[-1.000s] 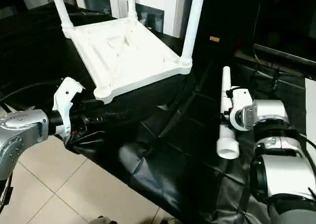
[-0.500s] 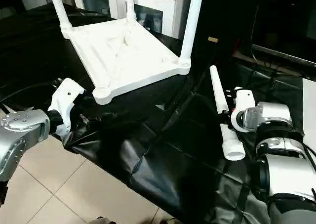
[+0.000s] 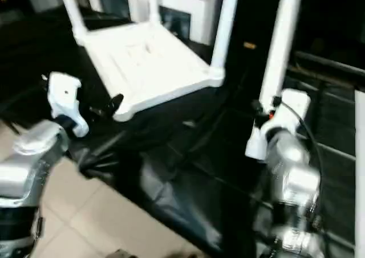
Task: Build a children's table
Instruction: Pick table leg
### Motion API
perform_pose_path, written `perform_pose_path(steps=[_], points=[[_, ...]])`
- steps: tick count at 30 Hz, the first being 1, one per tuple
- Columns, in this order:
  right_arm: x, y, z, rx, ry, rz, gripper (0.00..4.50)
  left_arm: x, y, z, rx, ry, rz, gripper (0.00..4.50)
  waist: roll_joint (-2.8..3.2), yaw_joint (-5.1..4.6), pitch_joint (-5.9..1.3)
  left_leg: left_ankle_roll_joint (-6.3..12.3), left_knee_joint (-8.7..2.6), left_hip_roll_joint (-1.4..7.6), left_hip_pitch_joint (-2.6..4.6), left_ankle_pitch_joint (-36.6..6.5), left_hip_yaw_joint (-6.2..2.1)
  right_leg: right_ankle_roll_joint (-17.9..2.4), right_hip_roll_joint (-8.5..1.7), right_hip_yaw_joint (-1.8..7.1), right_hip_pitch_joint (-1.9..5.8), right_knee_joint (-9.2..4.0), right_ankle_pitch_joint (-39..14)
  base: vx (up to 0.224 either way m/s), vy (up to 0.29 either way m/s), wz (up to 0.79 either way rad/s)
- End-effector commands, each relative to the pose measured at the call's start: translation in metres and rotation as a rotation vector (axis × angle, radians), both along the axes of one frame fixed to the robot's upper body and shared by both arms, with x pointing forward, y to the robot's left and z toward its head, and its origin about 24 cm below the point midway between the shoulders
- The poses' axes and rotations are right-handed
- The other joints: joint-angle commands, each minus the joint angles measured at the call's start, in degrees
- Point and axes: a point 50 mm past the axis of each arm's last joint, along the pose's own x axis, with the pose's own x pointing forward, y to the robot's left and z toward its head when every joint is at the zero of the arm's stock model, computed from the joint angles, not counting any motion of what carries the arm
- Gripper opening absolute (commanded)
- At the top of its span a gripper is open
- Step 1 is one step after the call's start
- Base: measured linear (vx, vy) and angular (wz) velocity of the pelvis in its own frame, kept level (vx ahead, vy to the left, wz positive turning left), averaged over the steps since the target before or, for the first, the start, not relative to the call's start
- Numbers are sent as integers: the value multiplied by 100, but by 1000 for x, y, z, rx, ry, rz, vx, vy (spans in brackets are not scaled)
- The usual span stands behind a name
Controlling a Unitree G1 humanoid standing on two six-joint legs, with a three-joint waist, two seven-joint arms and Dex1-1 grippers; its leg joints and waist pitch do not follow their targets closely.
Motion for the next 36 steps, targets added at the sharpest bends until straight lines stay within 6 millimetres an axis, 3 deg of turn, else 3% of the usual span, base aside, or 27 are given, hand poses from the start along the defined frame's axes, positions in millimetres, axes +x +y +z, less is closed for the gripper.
perform_pose_path(steps=[1,3,4,6,7,8,10,11,12,13,14,16,18,19,20,22,23,25,26,27,28,30,31,32,34,35,36], points=[[-4,3,9,20,-81,-73,179,8,4,10,22,-45,18,450,-93,124,-344,-187,60,75,-83,-793,-248,-1306,-973,1381,498,-890,-2960,-32,131,-48],[-4,7,12,12,-84,-68,179,11,5,11,30,-44,17,450,57,146,-327,-214,-150,-19,197,-922,-164,-1075,-475,1554,262,-916,-3228,-75,187,-37],[-5,8,13,-4,-84,-67,179,12,5,11,38,-49,23,450,117,47,-314,-182,-382,58,519,-1271,6,-788,-87,1466,-88,-847,-3239,-93,221,-25],[-6,9,15,-49,-79,-65,179,15,6,13,45,-56,32,450,239,-304,-338,73,-772,188,802,-2111,203,-434,231,850,-450,-417,-2703,-127,268,-40],[-7,10,17,-72,-84,-68,179,17,7,15,47,-69,34,450,280,-398,-302,214,-895,276,803,-2540,368,-419,271,588,-552,-246,-2603,-118,274,-46],[-8,10,19,-81,-93,-73,179,17,7,18,32,-80,28,450,325,-534,-300,417,-1214,584,576,-3397,692,-468,2,-11,-361,353,-1817,-85,283,-45],[-10,8,23,-89,-106,-82,179,17,8,23,13,-107,22,450,204,-544,-280,219,-1332,827,579,-3604,895,-425,-314,-255,-178,618,-1234,-73,238,-52],[-10,8,23,-94,-106,-83,179,16,9,23,13,-111,23,450,141,-552,-284,15,-1281,783,603,-3662,951,-386,-368,-193,-154,480,-1496,-42,173,-56],[-10,6,23,-108,-104,-85,179,12,12,23,4,-124,42,450,-49,-507,-386,-461,-373,296,802,-3316,912,-258,-827,457,-396,-542,-2976,-13,189,-59],[-10,6,23,-108,-104,-85,179,12,12,23,4,-124,42,450,-207,-379,-399,-235,374,134,719,-2807,649,-197,-1380,1134,-308,-1051,-3985,-13,189,-59],[-9,5,22,-110,-98,-86,179,8,15,23,1,-133,56,450,-157,-335,-502,-32,555,-168,-263,-1208,-255,-278,-1497,1665,611,-811,-4341,72,228,-89],[-6,5,22,-112,-92,-83,179,3,21,19,-12,-128,93,450,-366,-462,-502,-153,614,-443,-184,-971,-452,-712,-960,1663,455,-880,-3884,61,154,-74],[-4,6,22,-117,-87,-72,179,-1,26,15,-13,-126,119,450,-221,-552,-466,-111,415,-532,-67,-706,-560,-723,-529,1712,280,-965,-3557,-59,284,-72],[-1,11,24,-129,-83,-37,179,-7,33,10,-9,-116,164,450,-327,-649,-430,14,218,-587,44,-688,-489,-462,-250,1622,127,-1046,-3735,-65,266,-56],[2,17,25,-136,-77,-4,179,-13,37,8,2,-126,187,450,-167,-1077,-247,661,-771,-247,315,-2125,-487,129,403,940,-355,-477,-3507,-64,285,-66],[3,20,25,-140,-68,20,179,-16,39,8,-16,-126,202,450,53,-1179,-469,1319,-1128,319,417,-2626,-472,-93,-29,129,-438,822,-1576,-71,303,-65],[4,21,24,-143,-66,26,179,-17,39,8,-23,-123,207,450,54,-1213,-368,1475,-1112,327,498,-1936,-268,-334,-119,-204,-514,792,-937,-75,290,-53],[5,23,23,-144,-57,41,179,-20,38,9,-22,-128,202,450,-115,-1202,-376,1339,-1132,420,643,-1751,-138,-338,-209,-368,-399,667,-706,-44,236,-62],[5,26,21,-150,-45,57,179,-22,39,7,-19,-123,209,450,-421,-1159,-642,376,-856,260,849,-553,96,-419,-660,-43,-201,148,-163,-22,219,-75],[5,26,21,-151,-44,60,179,-22,39,7,-18,-123,209,450,-524,-905,-683,-128,-477,52,431,-731,262,-503,-1166,503,255,-89,-453,-11,220,-79],[5,27,20,-155,-40,67,179,-23,39,6,-18,-123,211,450,-521,-631,-752,-240,612,-125,-430,-1482,-303,-1046,-2051,1640,915,-542,-23,-11,220,-79],[7,34,18,-158,-28,124,179,-26,39,6,-22,-124,218,450,-575,-639,-561,-739,811,-240,-519,-1021,-664,-1535,-1426,1374,701,-598,25,-22,239,-79],[7,36,18,-153,-26,142,179,-26,39,6,-24,-126,221,450,-668,-606,-538,-659,720,-264,-556,-680,-651,-1452,-1411,800,739,-586,275,-30,243,-76],[8,39,18,-161,-29,167,179,-27,38,6,-24,-128,222,450,-524,-627,-526,-445,180,-259,-236,219,-597,-1281,-1045,408,437,-811,-447,-62,286,-47],[9,45,18,-160,-35,206,179,-28,36,6,-24,-131,226,450,-176,-633,-501,548,-725,-49,-128,295,-606,-929,-633,181,485,-802,-2186,-54,373,-24],[10,47,18,-157,-36,219,179,-28,36,6,-25,-131,229,450,4,-1021,-484,1456,-1051,65,155,-721,-706,-479,136,-162,162,56,-1835,-37,385,-18],[10,48,19,-158,-36,221,179,-28,36,6,-24,-132,229,450,76,-1011,-475,1667,-1083,124,283,-906,-722,-366,141,-182,31,421,-1555,-52,341,-3]])
